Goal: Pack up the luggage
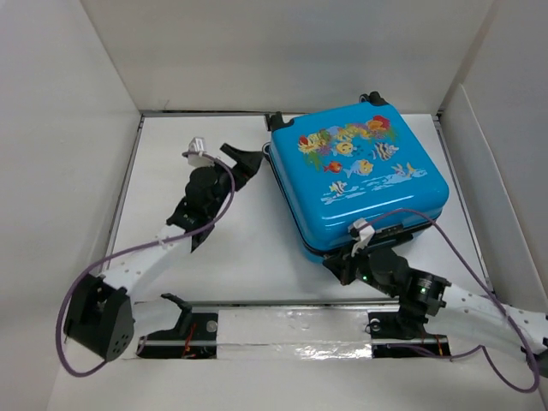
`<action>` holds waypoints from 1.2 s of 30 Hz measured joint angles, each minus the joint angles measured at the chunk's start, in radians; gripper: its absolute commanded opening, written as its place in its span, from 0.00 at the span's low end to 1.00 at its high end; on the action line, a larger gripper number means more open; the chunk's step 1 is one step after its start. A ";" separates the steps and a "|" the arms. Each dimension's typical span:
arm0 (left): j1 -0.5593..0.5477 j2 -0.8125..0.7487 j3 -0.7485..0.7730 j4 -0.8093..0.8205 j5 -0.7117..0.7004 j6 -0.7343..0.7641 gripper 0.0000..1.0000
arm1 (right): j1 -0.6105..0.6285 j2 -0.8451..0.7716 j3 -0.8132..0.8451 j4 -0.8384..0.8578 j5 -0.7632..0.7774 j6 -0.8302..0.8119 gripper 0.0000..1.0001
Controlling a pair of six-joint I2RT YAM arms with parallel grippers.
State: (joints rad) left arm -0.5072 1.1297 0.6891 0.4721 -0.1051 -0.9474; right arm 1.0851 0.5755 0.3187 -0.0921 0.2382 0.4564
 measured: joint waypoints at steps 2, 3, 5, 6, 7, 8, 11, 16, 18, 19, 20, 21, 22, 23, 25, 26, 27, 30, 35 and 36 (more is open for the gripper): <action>0.046 0.097 0.084 0.002 0.005 0.008 0.91 | -0.015 -0.095 -0.011 -0.087 -0.006 0.011 0.00; 0.069 0.155 0.132 0.004 0.014 0.013 0.91 | -0.023 -0.132 -0.013 -0.121 -0.008 0.014 0.00; 0.110 0.285 0.240 -0.003 0.039 0.020 0.92 | -0.033 -0.177 -0.014 -0.170 -0.012 0.020 0.00; 0.121 0.320 0.271 -0.002 0.050 0.022 0.93 | -0.035 -0.185 -0.014 -0.182 -0.014 0.024 0.00; 0.140 0.409 0.341 -0.004 0.078 0.026 0.94 | -0.037 -0.189 -0.014 -0.188 -0.015 0.027 0.00; 0.151 0.461 0.378 -0.006 0.096 0.027 0.94 | -0.038 -0.188 -0.014 -0.188 -0.017 0.030 0.00; 0.173 0.592 0.464 0.001 0.151 0.029 0.96 | -0.038 -0.177 -0.014 -0.186 -0.021 0.034 0.00; 0.174 0.714 0.531 0.063 0.223 0.010 0.97 | -0.038 -0.162 -0.013 -0.180 -0.030 0.036 0.00; 0.176 0.763 0.579 0.094 0.256 -0.003 0.99 | -0.038 -0.161 -0.013 -0.177 -0.032 0.036 0.00; 0.175 0.786 0.598 0.117 0.272 -0.014 0.99 | -0.038 -0.161 -0.013 -0.177 -0.034 0.037 0.00; 0.174 0.808 0.613 0.142 0.288 -0.028 0.99 | -0.038 -0.161 -0.013 -0.177 -0.038 0.037 0.00; 0.174 0.825 0.623 0.160 0.300 -0.039 0.99 | -0.038 -0.160 -0.013 -0.176 -0.043 0.038 0.00; 0.173 0.843 0.632 0.177 0.314 -0.051 0.99 | -0.038 -0.157 -0.013 -0.175 -0.049 0.038 0.00; 0.172 0.863 0.642 0.195 0.324 -0.067 0.99 | -0.038 -0.154 -0.013 -0.171 -0.053 0.038 0.00; 0.171 0.901 0.665 0.233 0.346 -0.099 0.99 | -0.039 -0.143 -0.013 -0.162 -0.063 0.039 0.00; 0.169 0.919 0.678 0.246 0.355 -0.114 0.98 | -0.039 -0.138 -0.013 -0.157 -0.064 0.041 0.00; 0.167 0.937 0.691 0.257 0.361 -0.130 0.98 | -0.039 -0.134 -0.013 -0.152 -0.066 0.041 0.00; 0.161 0.977 0.713 0.306 0.362 -0.182 0.89 | -0.039 -0.122 -0.013 -0.138 -0.067 0.042 0.00; 0.157 1.023 0.714 0.424 0.329 -0.324 0.34 | -0.039 -0.122 -0.013 -0.133 -0.061 0.043 0.00; 0.163 1.029 0.714 0.438 0.315 -0.343 0.23 | -0.039 -0.123 -0.013 -0.133 -0.056 0.045 0.00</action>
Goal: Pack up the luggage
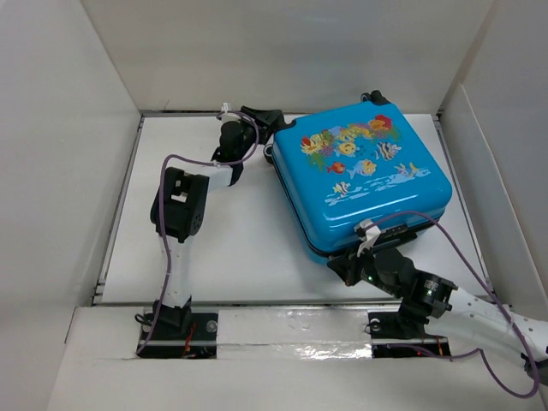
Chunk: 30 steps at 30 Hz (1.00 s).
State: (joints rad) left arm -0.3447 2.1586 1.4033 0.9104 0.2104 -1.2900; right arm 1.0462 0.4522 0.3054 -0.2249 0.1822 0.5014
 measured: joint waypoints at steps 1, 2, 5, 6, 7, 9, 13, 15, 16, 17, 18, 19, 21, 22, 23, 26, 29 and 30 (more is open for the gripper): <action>0.003 0.004 0.003 0.010 -0.004 -0.010 0.14 | 0.000 -0.002 0.000 0.000 0.006 0.000 0.00; 0.006 0.005 0.003 0.017 -0.002 -0.008 0.00 | 0.000 -0.003 0.000 0.000 0.013 0.002 0.00; 0.012 0.002 -0.007 0.044 -0.009 0.003 0.00 | -0.015 -0.010 0.000 -0.006 0.026 0.002 0.00; 0.014 -0.007 -0.022 0.052 -0.013 0.008 0.00 | -0.026 -0.011 0.001 -0.010 0.018 0.002 0.00; 0.019 -0.022 -0.048 0.062 -0.018 0.014 0.00 | -0.042 -0.011 0.001 -0.016 0.008 0.001 0.00; 0.035 -0.069 -0.118 0.078 -0.023 0.032 0.00 | -0.080 -0.011 0.001 -0.029 -0.039 -0.005 0.00; 0.091 -0.238 -0.310 0.114 -0.050 0.079 0.00 | -0.204 0.009 0.014 -0.051 -0.160 -0.040 0.00; 0.127 -0.362 -0.436 0.126 -0.085 0.104 0.00 | -0.291 0.043 0.032 -0.053 -0.232 -0.066 0.00; 0.143 -0.431 -0.502 0.134 -0.105 0.116 0.00 | -0.334 0.069 0.042 -0.051 -0.262 -0.080 0.00; 0.157 -0.503 -0.572 0.143 -0.129 0.126 0.00 | -0.381 0.099 0.057 -0.048 -0.292 -0.097 0.00; 0.171 -0.575 -0.639 0.146 -0.158 0.132 0.00 | -0.434 0.132 0.073 -0.045 -0.320 -0.114 0.00; 0.181 -0.643 -0.703 0.156 -0.188 0.136 0.00 | -0.480 0.161 0.088 -0.036 -0.336 -0.129 0.00; 0.185 -0.772 -0.811 0.164 -0.254 0.142 0.00 | -0.567 0.238 0.128 -0.021 -0.373 -0.162 0.00; 0.184 -0.822 -0.845 0.163 -0.278 0.146 0.00 | -0.603 0.276 0.149 -0.002 -0.380 -0.175 0.00; 0.183 -0.869 -0.868 0.160 -0.296 0.151 0.00 | -0.630 0.308 0.168 0.017 -0.385 -0.187 0.00; 0.175 -0.950 -0.880 0.149 -0.327 0.179 0.00 | -0.633 0.353 0.176 0.085 -0.394 -0.195 0.00; 0.177 -0.959 -0.855 0.091 -0.348 0.219 0.00 | -0.569 0.327 0.130 0.159 -0.384 -0.182 0.00; 0.184 -0.947 -0.832 0.059 -0.358 0.238 0.00 | -0.541 0.305 0.106 0.177 -0.387 -0.171 0.00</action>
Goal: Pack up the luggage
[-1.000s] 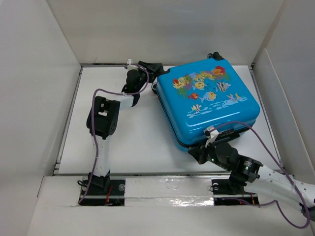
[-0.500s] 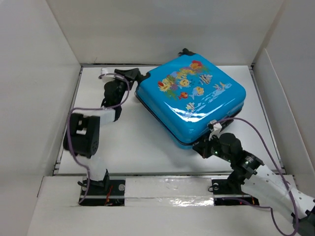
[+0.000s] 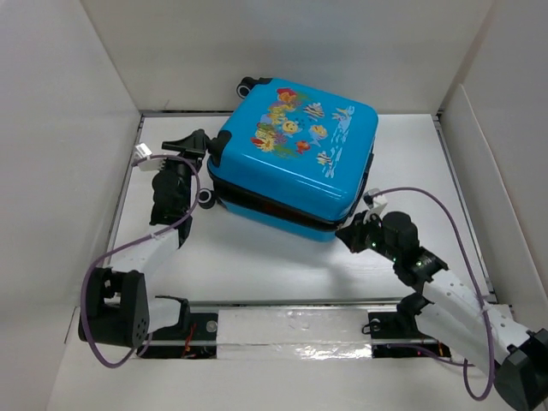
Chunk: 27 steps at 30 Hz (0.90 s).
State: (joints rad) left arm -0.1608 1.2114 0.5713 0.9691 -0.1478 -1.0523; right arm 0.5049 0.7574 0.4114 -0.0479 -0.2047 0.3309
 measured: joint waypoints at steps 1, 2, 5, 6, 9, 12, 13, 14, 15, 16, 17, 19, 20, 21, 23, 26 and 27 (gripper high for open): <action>0.003 0.017 0.024 -0.027 -0.010 0.017 0.00 | 0.030 -0.025 -0.022 0.016 0.001 0.007 0.00; 0.005 0.036 0.047 -0.048 -0.016 0.033 0.00 | 0.057 -0.053 -0.041 0.029 0.016 0.012 0.00; 0.005 0.089 0.080 -0.073 -0.016 0.058 0.00 | 0.096 -0.132 -0.064 0.016 0.032 0.027 0.00; 0.005 0.102 0.079 -0.075 -0.011 0.060 0.00 | 0.105 -0.156 -0.066 -0.005 0.034 0.029 0.00; 0.003 0.139 0.069 -0.075 0.003 0.059 0.00 | 0.117 -0.190 -0.066 -0.059 0.030 0.034 0.00; 0.002 0.149 0.019 -0.060 0.002 0.056 0.00 | 0.140 -0.165 -0.066 -0.067 0.026 0.048 0.00; -0.001 0.149 -0.003 -0.053 -0.008 0.056 0.00 | 0.160 -0.146 -0.066 -0.055 0.034 0.056 0.00; -0.004 0.149 -0.022 -0.047 -0.018 0.056 0.00 | 0.182 -0.127 -0.066 -0.041 0.049 0.067 0.00; -0.006 0.149 -0.039 -0.045 -0.027 0.057 0.00 | 0.215 -0.103 -0.066 -0.024 0.073 0.079 0.00; -0.008 0.149 -0.054 -0.037 -0.037 0.057 0.00 | 0.246 -0.080 -0.065 -0.004 0.094 0.090 0.00; -0.009 0.149 -0.068 -0.019 -0.042 0.055 0.00 | 0.273 -0.059 -0.064 0.015 0.116 0.101 0.00; -0.010 0.149 -0.088 0.021 -0.053 0.055 0.00 | 0.312 -0.029 -0.056 0.038 0.165 0.120 0.00; -0.011 0.149 -0.097 0.039 -0.058 0.056 0.00 | 0.326 -0.020 -0.052 0.042 0.188 0.127 0.00; -0.011 0.149 -0.108 0.061 -0.061 0.056 0.00 | 0.338 -0.012 -0.045 0.042 0.211 0.132 0.00; -0.010 0.149 -0.134 0.108 -0.066 0.055 0.00 | 0.356 0.004 -0.030 0.033 0.249 0.140 0.00; -0.012 0.150 -0.163 0.159 -0.069 0.053 0.00 | 0.387 0.054 -0.002 0.025 0.314 0.146 0.00; -0.012 0.150 -0.169 0.172 -0.068 0.052 0.00 | 0.399 0.082 0.011 0.031 0.340 0.149 0.00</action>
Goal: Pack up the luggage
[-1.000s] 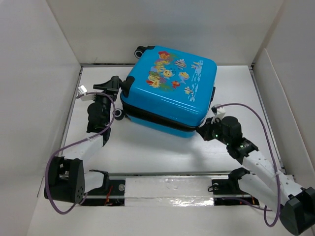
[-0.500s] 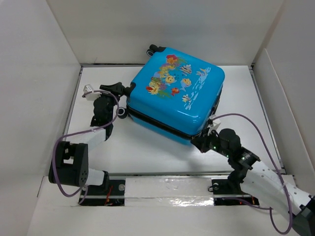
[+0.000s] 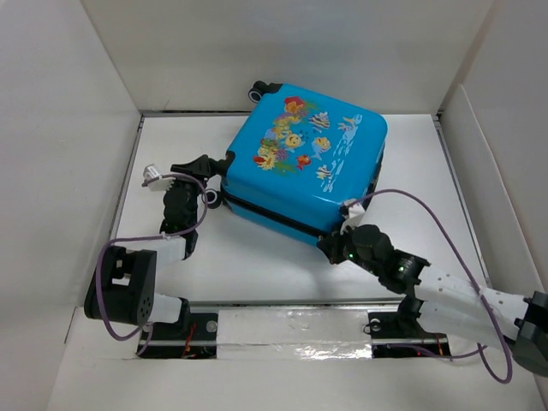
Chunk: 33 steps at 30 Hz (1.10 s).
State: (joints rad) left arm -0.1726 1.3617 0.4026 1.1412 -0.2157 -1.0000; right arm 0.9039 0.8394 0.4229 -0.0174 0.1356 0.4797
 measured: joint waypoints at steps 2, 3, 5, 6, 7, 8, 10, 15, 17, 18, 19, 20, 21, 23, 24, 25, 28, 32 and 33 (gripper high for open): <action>-0.002 0.005 -0.013 0.031 0.006 -0.005 0.00 | 0.024 0.082 0.039 0.038 0.045 -0.005 0.00; -0.005 0.007 -0.020 0.046 0.011 -0.008 0.00 | 0.035 0.152 0.070 0.062 0.068 -0.010 0.00; -0.029 0.005 -0.035 0.063 0.003 -0.005 0.00 | 0.045 0.288 0.131 0.132 0.094 -0.011 0.00; -0.042 -0.002 -0.039 0.060 -0.007 0.000 0.00 | 0.049 0.356 0.167 0.168 0.097 -0.011 0.00; -0.058 -0.012 -0.042 0.051 -0.024 0.011 0.00 | 0.054 0.416 0.201 0.201 0.100 -0.011 0.00; -0.075 -0.027 -0.044 0.038 -0.039 0.022 0.00 | 0.060 0.454 0.224 0.219 0.103 -0.011 0.00; -0.117 -0.071 -0.054 0.000 -0.076 0.049 0.00 | 0.068 0.498 0.253 0.238 0.117 -0.011 0.00; -0.298 -0.187 -0.094 -0.080 -0.132 0.109 0.00 | 0.054 0.467 0.252 0.220 0.119 -0.041 0.00; -0.395 -0.207 -0.095 -0.103 -0.140 0.129 0.00 | 0.045 0.449 0.251 0.185 0.111 -0.059 0.00; -0.443 -0.209 -0.095 -0.107 -0.136 0.131 0.00 | 0.044 0.441 0.251 0.169 0.105 -0.068 0.00; -0.495 -0.209 -0.093 -0.111 -0.134 0.133 0.00 | 0.041 0.432 0.251 0.148 0.090 -0.079 0.00; -0.544 -0.209 -0.090 -0.113 -0.134 0.135 0.00 | 0.038 0.425 0.251 0.132 0.077 -0.087 0.00; -0.588 -0.209 -0.084 -0.113 -0.133 0.135 0.00 | 0.033 0.414 0.251 0.102 0.062 -0.097 0.00; -0.659 -0.201 -0.050 -0.107 -0.122 0.132 0.00 | 0.026 0.384 0.249 0.053 0.041 -0.111 0.00; -0.690 -0.196 -0.034 -0.113 -0.135 0.143 0.00 | 0.026 0.373 0.249 0.051 0.028 -0.119 0.00; -0.706 -0.193 -0.027 -0.116 -0.131 0.143 0.00 | 0.027 0.362 0.249 0.046 0.023 -0.126 0.00; -0.766 -0.169 0.019 -0.165 -0.123 0.151 0.00 | 0.025 0.301 0.179 0.059 0.029 -0.130 0.00; -0.804 -0.173 0.073 -0.252 -0.099 0.178 0.24 | 0.020 0.187 0.057 0.136 0.029 -0.094 0.00; -0.804 -0.179 0.085 -0.276 -0.086 0.183 0.40 | 0.020 0.151 0.037 0.135 0.028 -0.085 0.00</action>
State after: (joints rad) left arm -0.9764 1.1824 0.4881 0.8654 -0.3016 -0.8169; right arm 0.9237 0.9905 0.4603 0.1181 0.1635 0.3950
